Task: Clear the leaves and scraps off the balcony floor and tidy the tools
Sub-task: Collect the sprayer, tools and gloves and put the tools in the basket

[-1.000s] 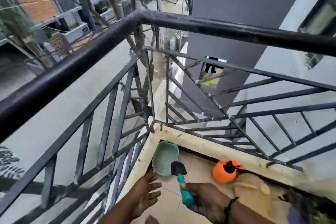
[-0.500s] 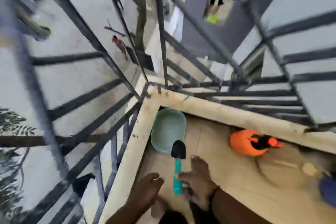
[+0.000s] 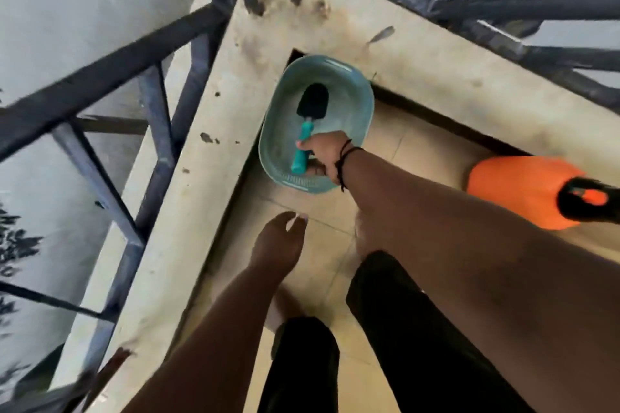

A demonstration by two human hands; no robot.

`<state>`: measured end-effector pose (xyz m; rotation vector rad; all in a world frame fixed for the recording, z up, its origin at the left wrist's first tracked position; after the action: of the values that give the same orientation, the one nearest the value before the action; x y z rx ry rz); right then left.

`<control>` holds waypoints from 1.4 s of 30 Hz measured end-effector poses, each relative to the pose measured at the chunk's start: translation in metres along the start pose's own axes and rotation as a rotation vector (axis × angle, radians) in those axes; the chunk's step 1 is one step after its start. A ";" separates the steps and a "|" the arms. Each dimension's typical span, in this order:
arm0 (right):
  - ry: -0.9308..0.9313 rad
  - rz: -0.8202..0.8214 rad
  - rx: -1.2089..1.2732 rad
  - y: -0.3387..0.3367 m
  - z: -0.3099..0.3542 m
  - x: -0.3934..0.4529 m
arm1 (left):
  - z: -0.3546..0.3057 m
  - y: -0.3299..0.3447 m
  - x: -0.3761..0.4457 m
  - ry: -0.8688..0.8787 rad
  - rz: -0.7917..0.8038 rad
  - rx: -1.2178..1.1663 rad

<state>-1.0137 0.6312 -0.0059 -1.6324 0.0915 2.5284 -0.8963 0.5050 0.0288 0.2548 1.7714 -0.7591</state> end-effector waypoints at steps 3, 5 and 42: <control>-0.068 -0.067 -0.220 -0.014 -0.004 0.007 | -0.001 -0.009 0.005 -0.008 0.001 0.025; -0.135 -0.144 -0.434 -0.028 -0.007 0.002 | 0.001 -0.013 -0.002 -0.003 0.004 0.062; -1.370 1.056 -2.512 0.030 -0.069 -0.633 | 0.226 0.023 -0.572 -0.300 -0.460 -0.318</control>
<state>-0.6985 0.5445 0.5417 -0.6815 1.1730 -0.7269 -0.5132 0.5002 0.5109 -0.4722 1.6453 -0.7729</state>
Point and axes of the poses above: each hand's wrist, its own x-axis towards the middle knuckle, its own y-axis out of the palm, z = x × y, the point moved 5 cm from there along x, towards the middle knuckle, and after that the axes turned 10 degrees about -y, right-handed, at the moved point
